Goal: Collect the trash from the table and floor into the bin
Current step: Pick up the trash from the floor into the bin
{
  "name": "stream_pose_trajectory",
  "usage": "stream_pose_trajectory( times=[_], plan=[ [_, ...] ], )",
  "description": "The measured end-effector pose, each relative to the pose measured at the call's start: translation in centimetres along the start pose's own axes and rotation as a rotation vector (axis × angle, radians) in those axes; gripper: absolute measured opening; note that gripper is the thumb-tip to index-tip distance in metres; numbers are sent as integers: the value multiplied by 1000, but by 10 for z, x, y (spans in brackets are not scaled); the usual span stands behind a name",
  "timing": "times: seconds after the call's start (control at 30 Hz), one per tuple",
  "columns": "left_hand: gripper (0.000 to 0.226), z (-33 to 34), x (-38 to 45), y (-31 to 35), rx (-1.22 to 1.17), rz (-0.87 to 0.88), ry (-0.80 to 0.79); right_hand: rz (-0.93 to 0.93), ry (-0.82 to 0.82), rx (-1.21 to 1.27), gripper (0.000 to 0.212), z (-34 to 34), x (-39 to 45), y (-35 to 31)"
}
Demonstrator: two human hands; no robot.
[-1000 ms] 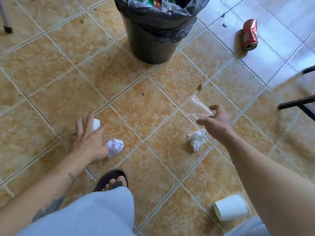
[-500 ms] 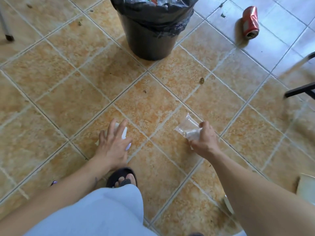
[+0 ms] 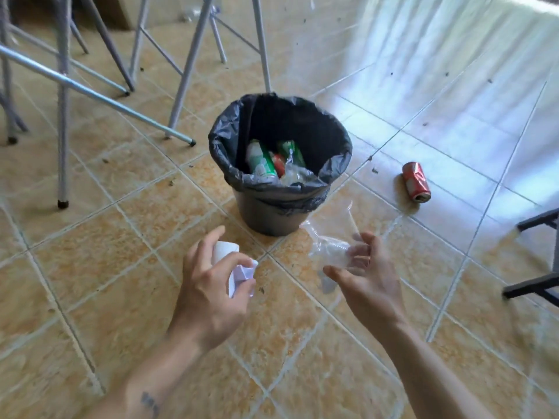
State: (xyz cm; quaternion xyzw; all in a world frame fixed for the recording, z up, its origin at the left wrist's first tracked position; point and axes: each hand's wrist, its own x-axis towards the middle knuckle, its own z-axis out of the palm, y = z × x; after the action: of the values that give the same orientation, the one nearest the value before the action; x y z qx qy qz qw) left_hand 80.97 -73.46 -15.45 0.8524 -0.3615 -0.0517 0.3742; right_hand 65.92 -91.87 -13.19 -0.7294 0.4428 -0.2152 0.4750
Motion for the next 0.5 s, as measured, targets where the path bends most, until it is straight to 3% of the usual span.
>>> stream_pose_trajectory(
  times=[0.17, 0.27, 0.33, 0.4, 0.5],
  plan=[
    [20, -48, 113, 62, -129, 140, 228, -161, 77, 106, 66, -7, 62, -107],
    [19, -51, 179, 84, -192, 88, 322, -69, 54, 208, 60, 13, 110, -140],
    [24, -40, 216, 89, -211, -55, 273, 1, 22, 131, 64, 31, 132, -146],
    [40, -22, 238, 86, -97, -194, 121, 59, -30, -14, 79, 44, 142, -140],
    [49, -7, 242, 77, -88, -313, 35, 61, -10, -146, 77, 50, 145, -124]
  ],
)
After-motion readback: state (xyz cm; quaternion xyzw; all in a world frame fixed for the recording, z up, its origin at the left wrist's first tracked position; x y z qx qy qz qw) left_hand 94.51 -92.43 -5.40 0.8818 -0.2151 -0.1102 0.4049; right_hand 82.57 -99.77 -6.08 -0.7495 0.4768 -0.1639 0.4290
